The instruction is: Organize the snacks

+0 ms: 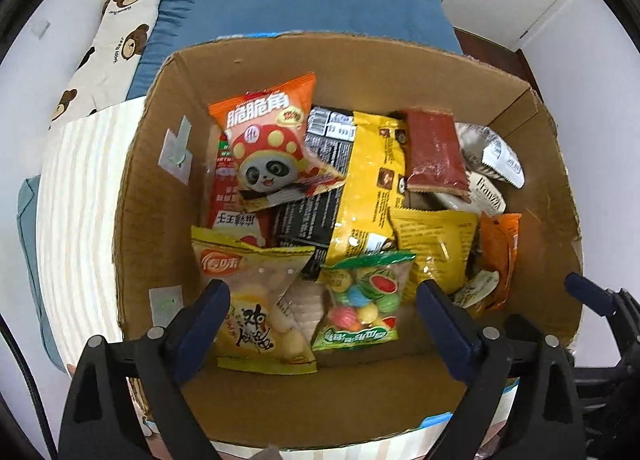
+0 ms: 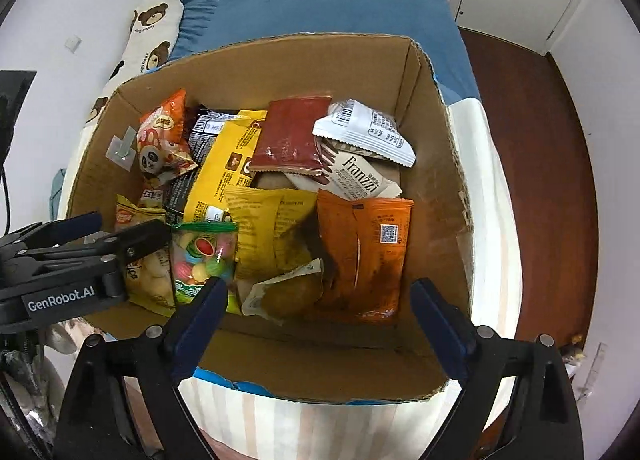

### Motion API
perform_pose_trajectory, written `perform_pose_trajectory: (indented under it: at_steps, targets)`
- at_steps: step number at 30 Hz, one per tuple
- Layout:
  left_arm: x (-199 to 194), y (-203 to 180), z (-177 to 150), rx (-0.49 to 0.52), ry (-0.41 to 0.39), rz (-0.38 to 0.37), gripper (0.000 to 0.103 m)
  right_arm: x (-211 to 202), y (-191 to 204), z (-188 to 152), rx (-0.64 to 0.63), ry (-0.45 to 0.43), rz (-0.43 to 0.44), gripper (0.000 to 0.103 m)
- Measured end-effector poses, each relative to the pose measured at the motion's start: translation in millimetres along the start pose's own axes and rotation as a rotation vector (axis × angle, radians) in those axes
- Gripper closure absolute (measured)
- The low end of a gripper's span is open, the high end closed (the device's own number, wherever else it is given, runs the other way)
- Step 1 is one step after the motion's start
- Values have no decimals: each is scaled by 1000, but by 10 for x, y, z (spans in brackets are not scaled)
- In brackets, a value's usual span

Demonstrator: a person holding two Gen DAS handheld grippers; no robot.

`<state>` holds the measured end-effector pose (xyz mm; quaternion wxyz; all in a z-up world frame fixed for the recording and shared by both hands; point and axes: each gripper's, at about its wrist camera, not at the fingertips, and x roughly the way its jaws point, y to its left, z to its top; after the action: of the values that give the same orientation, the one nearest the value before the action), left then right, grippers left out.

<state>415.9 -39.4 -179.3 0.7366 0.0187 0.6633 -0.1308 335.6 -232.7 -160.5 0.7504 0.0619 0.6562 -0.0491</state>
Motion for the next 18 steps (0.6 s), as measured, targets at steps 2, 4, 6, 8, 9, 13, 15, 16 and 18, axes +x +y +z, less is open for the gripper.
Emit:
perform_pose_trajectory:
  at_steps: [2,4,6,8,9,13,15,16,18]
  targets:
    - [10,12,-32,-1,0,1,8,1,-2,-14,4,-7,-3,8]
    - [-12,34,-83,5,-4,7,8,-19,-8,-40,7,-16,-18,8]
    - [-30,55,-132,0,-12,3,8,-57,-14,-73,10,-29,-25,8]
    - [-66,80,-180,-10,-26,-4,8,-97,-15,-113,16,-39,-24,8]
    - [-103,94,-218,-14,-40,-10,8,-127,-11,-139,16,-49,-25,8]
    - [-295,115,-411,-5,-128,7,8,-313,26,-280,10,-113,-30,8]
    - [-405,128,-522,-4,-170,16,8,-449,55,-394,4,-159,-37,8]
    - [-460,133,-574,-5,-190,18,8,-500,66,-439,1,-174,-39,8]
    - [-613,139,-714,-6,-242,18,8,-631,88,-564,-5,-213,-44,8]
